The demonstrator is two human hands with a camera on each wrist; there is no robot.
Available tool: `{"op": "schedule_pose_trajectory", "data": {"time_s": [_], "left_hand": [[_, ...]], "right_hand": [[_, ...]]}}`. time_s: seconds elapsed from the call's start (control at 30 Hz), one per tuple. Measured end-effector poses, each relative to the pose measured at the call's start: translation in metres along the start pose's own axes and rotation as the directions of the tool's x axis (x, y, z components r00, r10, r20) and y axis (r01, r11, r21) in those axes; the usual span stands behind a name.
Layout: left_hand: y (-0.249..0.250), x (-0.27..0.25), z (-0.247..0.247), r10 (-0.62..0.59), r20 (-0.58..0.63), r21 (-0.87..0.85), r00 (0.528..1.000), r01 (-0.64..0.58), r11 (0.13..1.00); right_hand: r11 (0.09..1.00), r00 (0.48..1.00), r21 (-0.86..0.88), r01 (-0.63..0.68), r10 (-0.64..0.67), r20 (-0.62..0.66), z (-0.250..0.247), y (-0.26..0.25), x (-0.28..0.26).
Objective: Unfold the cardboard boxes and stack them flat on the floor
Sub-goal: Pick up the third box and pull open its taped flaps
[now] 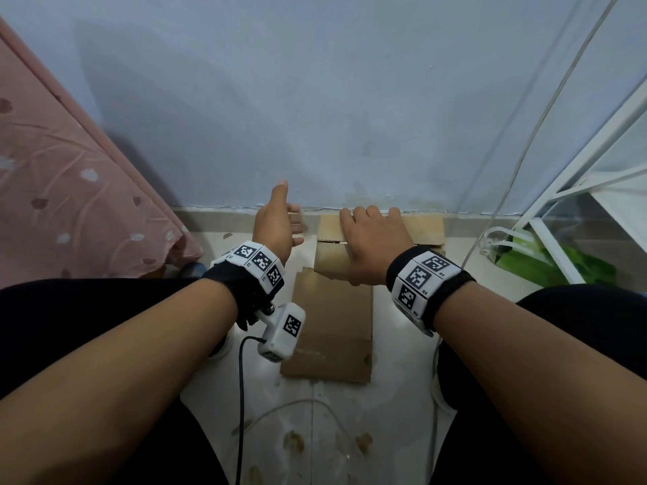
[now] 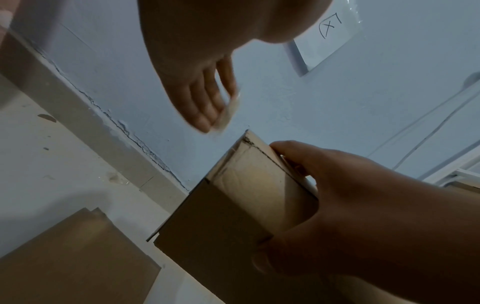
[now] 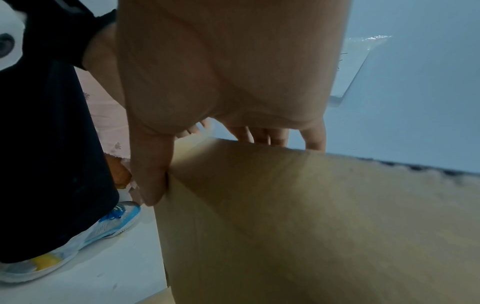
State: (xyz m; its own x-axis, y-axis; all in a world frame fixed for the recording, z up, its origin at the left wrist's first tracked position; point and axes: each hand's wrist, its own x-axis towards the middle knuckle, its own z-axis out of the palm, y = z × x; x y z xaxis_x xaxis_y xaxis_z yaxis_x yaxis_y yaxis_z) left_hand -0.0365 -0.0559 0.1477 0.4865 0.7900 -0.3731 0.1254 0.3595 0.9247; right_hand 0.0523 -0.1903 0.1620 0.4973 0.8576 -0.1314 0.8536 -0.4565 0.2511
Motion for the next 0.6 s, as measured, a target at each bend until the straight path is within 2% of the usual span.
{"op": "schedule_pose_trajectory", "data": {"time_s": [0.07,0.13,0.3,0.47,0.6], "left_hand": [[-0.002,-0.002,0.001,-0.033,0.064,0.021,0.997,0.031,0.999],[-0.004,-0.002,0.003,-0.028,0.060,0.035,0.998,0.026,0.999],[-0.009,-0.001,0.000,0.111,0.062,0.148,0.992,-0.119,0.982],[-0.009,-0.005,-0.004,0.180,-0.007,0.131,0.984,-0.177,0.975],[-0.006,-0.002,-0.005,0.178,-0.055,0.080,0.982,-0.173,0.982]], "right_hand": [[1.000,1.000,0.003,-0.002,0.002,0.005,0.000,0.000,0.000],[1.000,1.000,0.003,-0.002,0.002,0.007,0.000,0.000,0.001],[1.000,1.000,0.006,0.002,-0.002,0.008,0.001,0.000,0.000],[1.000,1.000,0.010,0.003,-0.003,0.012,0.000,0.000,0.000],[1.000,1.000,0.012,0.004,-0.004,0.017,0.000,0.000,-0.001]]}}
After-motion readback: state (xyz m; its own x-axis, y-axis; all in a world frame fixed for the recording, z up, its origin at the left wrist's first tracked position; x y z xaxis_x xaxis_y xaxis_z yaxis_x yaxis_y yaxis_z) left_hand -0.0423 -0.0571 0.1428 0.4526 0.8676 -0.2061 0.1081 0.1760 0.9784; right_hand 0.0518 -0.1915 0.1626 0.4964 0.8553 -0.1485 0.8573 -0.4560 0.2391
